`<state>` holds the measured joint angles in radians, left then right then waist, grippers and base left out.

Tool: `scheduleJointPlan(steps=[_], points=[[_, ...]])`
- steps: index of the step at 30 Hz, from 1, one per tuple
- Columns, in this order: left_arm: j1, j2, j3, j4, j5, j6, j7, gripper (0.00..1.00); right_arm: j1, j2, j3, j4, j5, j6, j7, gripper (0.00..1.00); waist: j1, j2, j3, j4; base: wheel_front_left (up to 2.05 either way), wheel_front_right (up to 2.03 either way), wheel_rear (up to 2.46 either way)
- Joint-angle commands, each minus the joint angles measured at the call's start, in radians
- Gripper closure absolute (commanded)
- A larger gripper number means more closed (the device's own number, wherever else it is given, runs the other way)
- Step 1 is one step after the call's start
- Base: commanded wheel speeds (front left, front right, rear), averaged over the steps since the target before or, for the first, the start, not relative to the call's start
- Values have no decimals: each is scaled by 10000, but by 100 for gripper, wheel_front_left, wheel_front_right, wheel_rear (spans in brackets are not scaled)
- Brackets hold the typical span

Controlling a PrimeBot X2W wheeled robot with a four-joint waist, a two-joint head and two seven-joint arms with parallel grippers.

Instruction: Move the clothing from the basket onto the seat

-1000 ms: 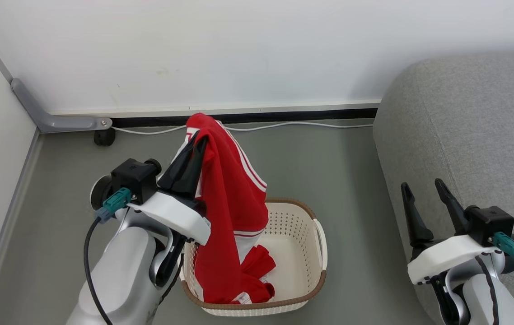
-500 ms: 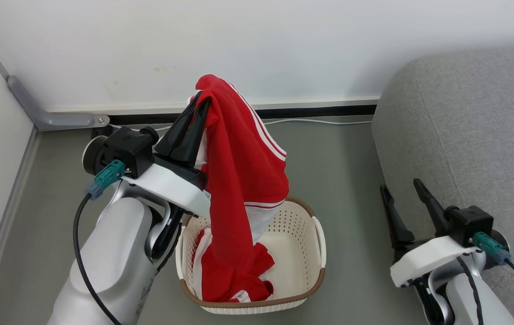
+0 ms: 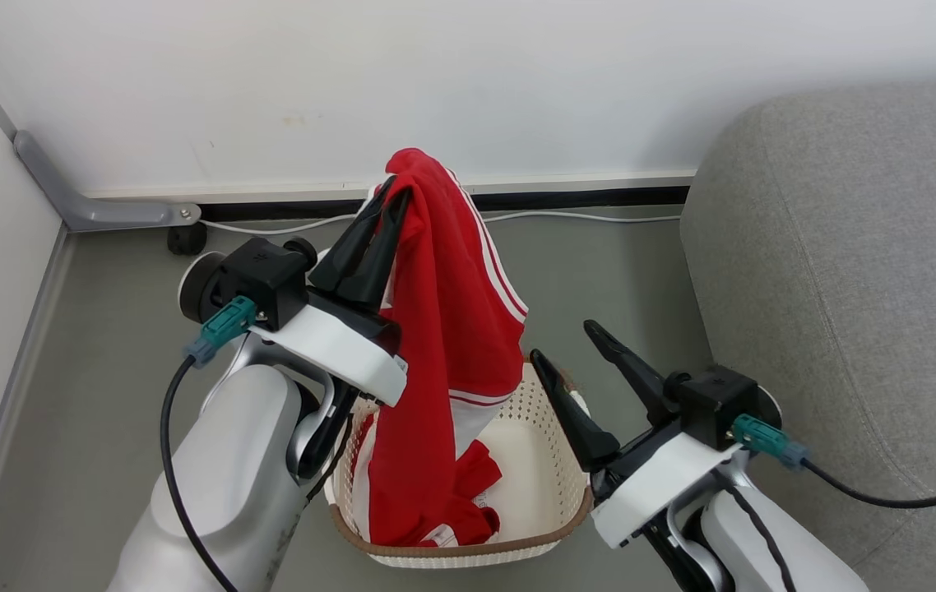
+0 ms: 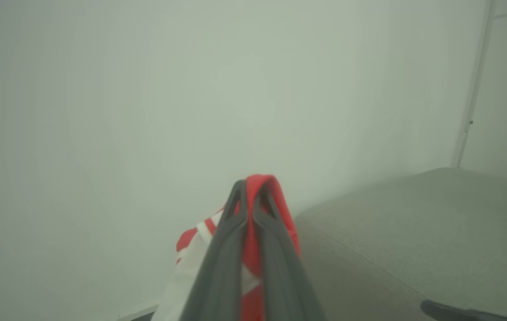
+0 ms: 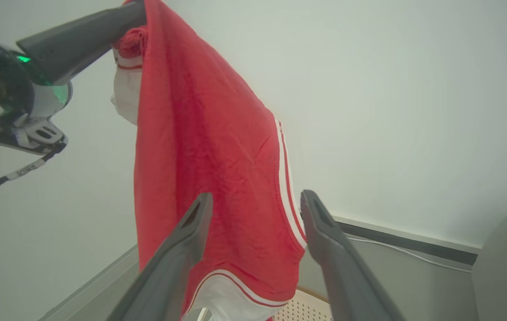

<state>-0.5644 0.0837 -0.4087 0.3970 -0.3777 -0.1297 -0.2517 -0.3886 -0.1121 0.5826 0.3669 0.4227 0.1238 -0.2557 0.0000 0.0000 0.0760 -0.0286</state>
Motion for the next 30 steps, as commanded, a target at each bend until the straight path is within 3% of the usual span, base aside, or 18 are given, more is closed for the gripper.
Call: scheduleJointPlan(steps=[1,8,21,30], points=[[-556,179,228,-201,-47,-9,-101,100,-368,47,451,-234,254,69,-61,0,0,0,12,18,0,0,0],[-627,118,75,-161,-63,-9,-101,100,-1035,253,1722,178,798,69,-61,0,0,0,27,62,0,0,0],[-780,64,-243,-197,-105,-10,-101,100,-2103,610,2920,1804,1251,69,-61,0,0,0,152,228,0,0,0],[-909,-75,-595,-224,-206,-10,-101,100,-2778,616,3779,2258,1952,69,-61,0,0,0,155,476,0,0,0]])
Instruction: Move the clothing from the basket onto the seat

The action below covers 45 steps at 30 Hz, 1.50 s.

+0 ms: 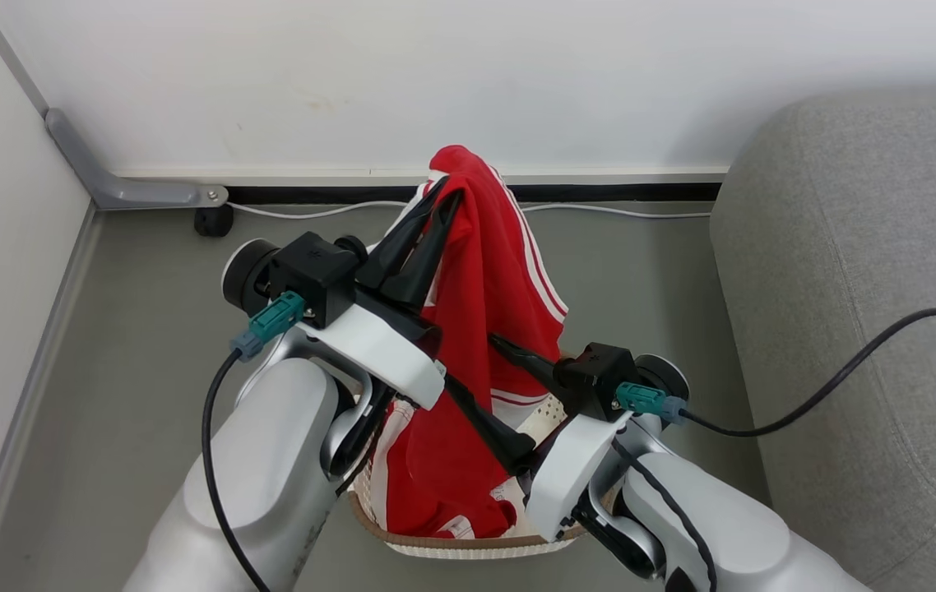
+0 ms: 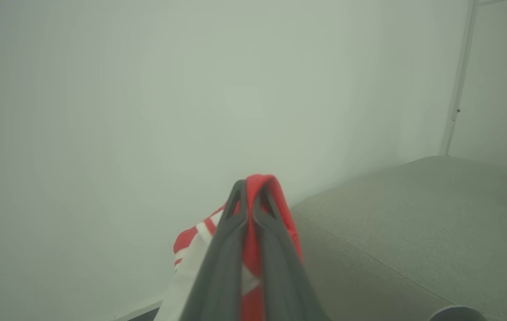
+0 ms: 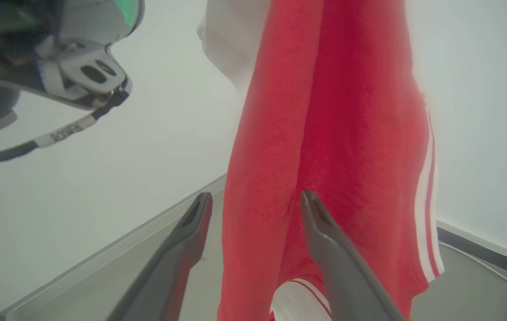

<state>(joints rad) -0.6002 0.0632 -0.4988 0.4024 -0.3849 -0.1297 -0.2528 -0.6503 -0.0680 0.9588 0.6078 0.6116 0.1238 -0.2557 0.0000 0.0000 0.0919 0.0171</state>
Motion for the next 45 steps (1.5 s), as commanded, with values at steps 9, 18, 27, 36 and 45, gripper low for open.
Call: scheduleJointPlan(steps=[9,18,27,36,45], points=[[-598,31,27,-260,-246,-10,-90,100,-482,176,-6,464,285,69,-61,100,0,0,-16,269,0,0,0],[-423,51,148,-209,-232,-10,-90,98,-354,177,-759,32,19,69,-61,100,0,0,-60,125,0,0,0],[-126,6,390,-250,-158,-10,-90,0,-64,177,-1681,-592,-528,69,-61,100,0,0,-51,-240,0,0,0],[125,192,372,-257,-74,-10,-90,0,323,177,-3241,-1494,-1281,69,-61,100,0,0,40,-845,0,0,0],[563,430,3,-294,-187,-10,-90,0,671,177,-4688,-2368,-2065,69,-61,100,0,0,85,-1867,0,0,0]])
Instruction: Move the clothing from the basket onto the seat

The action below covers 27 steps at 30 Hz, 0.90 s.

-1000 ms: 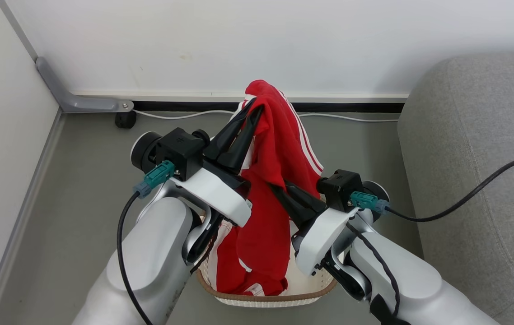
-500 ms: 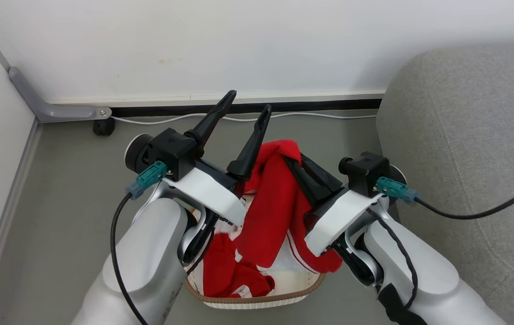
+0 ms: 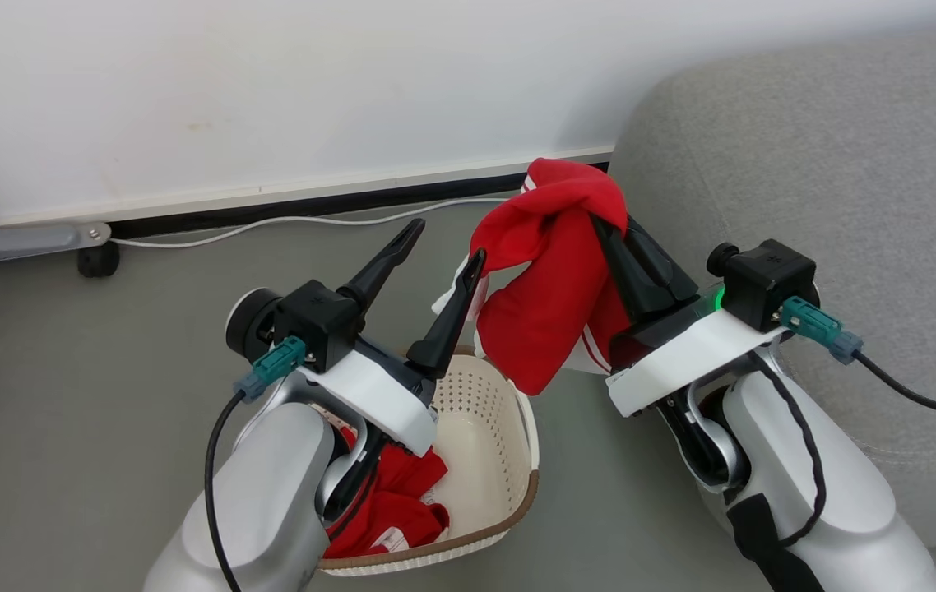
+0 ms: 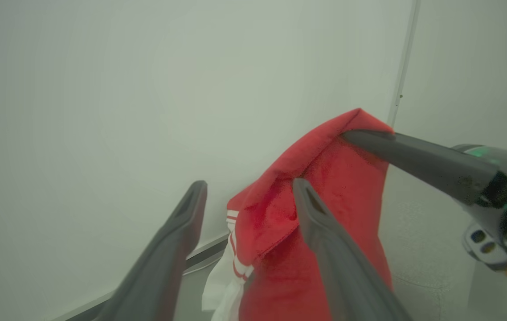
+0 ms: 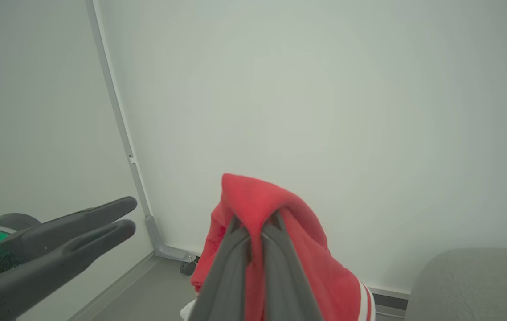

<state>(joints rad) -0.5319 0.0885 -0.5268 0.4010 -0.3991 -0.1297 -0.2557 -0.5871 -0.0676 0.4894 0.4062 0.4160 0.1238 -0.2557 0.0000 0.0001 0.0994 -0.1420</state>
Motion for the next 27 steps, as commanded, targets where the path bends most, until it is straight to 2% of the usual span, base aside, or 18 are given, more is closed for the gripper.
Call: scheduleJointPlan(steps=[1,27], points=[[-66,197,247,-299,-86,-10,-61,0,75,173,-106,-438,-148,69,-61,100,0,-1,11,-405,0,0,0],[1081,146,486,-865,-126,-10,-61,0,930,-29,-1397,-1833,-600,69,-61,100,0,-1,-293,-3756,0,0,0]])
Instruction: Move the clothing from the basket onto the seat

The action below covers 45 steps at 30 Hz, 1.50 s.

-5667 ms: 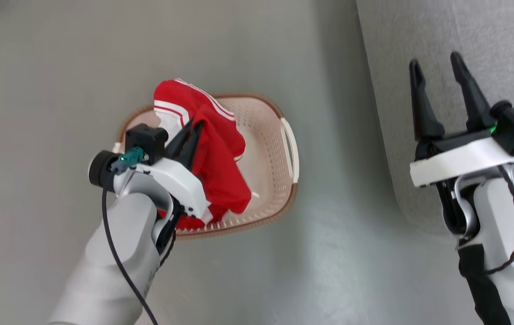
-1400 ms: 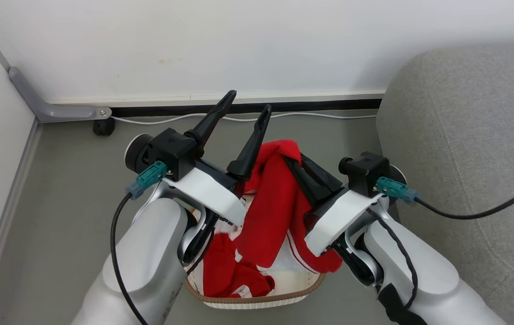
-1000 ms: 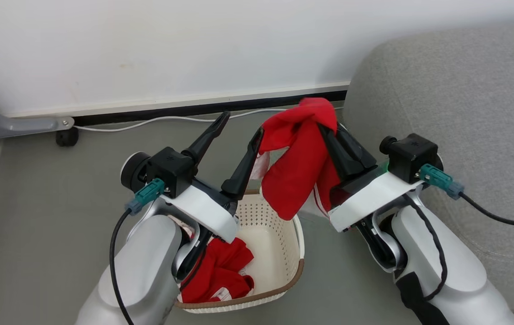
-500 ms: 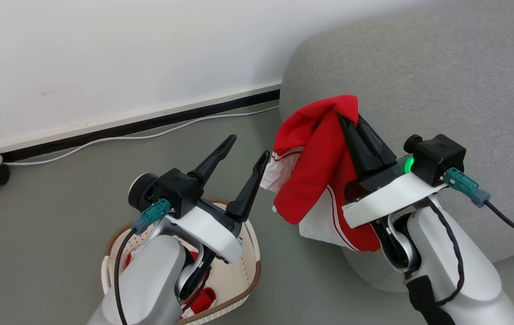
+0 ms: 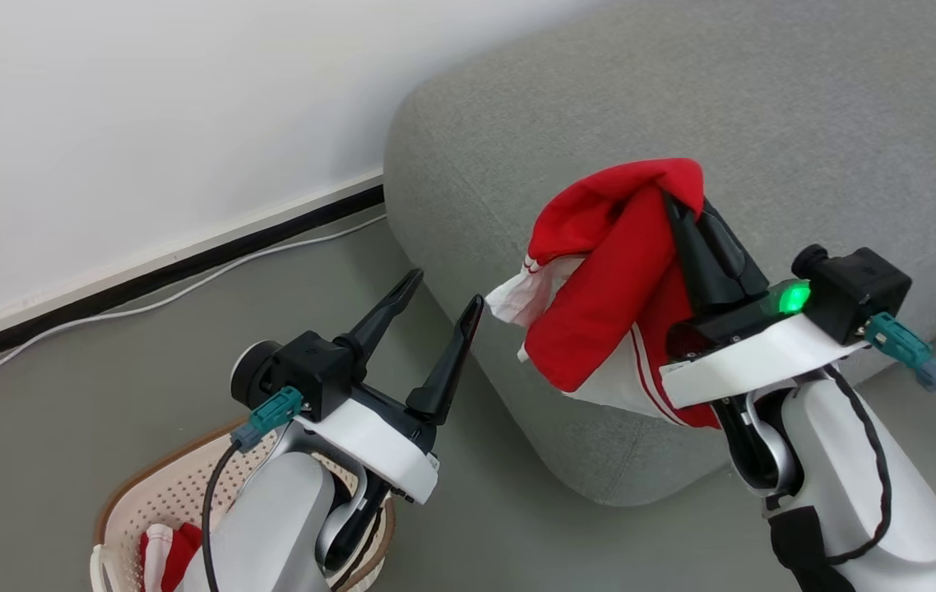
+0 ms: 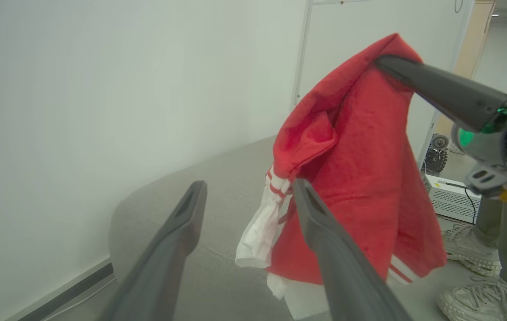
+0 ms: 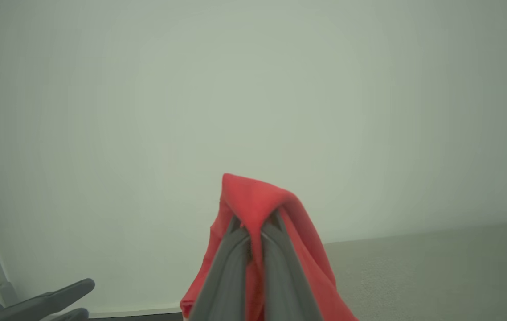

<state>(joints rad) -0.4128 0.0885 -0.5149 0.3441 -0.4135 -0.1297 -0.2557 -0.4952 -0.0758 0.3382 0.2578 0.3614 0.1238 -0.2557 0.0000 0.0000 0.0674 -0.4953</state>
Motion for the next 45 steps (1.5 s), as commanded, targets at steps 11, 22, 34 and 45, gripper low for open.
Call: scheduleJointPlan(steps=[11,22,34,45], points=[[-620,114,-235,-315,-82,-10,-61,0,402,-195,-1470,-1485,-685,69,-61,100,0,0,563,-492,0,0,0],[-372,383,-330,-606,-152,-10,-61,0,-577,-669,-2586,-1025,-1026,69,-61,100,0,0,1098,-456,0,0,0],[-667,822,-603,-758,-29,-10,-61,0,-2175,-1277,-4094,-71,-1299,69,-61,100,0,0,2332,77,0,0,0],[-1601,1308,-1173,-773,-16,-10,-61,0,-3917,-1628,-5532,980,-1732,69,-61,100,0,0,4157,576,0,0,0]])
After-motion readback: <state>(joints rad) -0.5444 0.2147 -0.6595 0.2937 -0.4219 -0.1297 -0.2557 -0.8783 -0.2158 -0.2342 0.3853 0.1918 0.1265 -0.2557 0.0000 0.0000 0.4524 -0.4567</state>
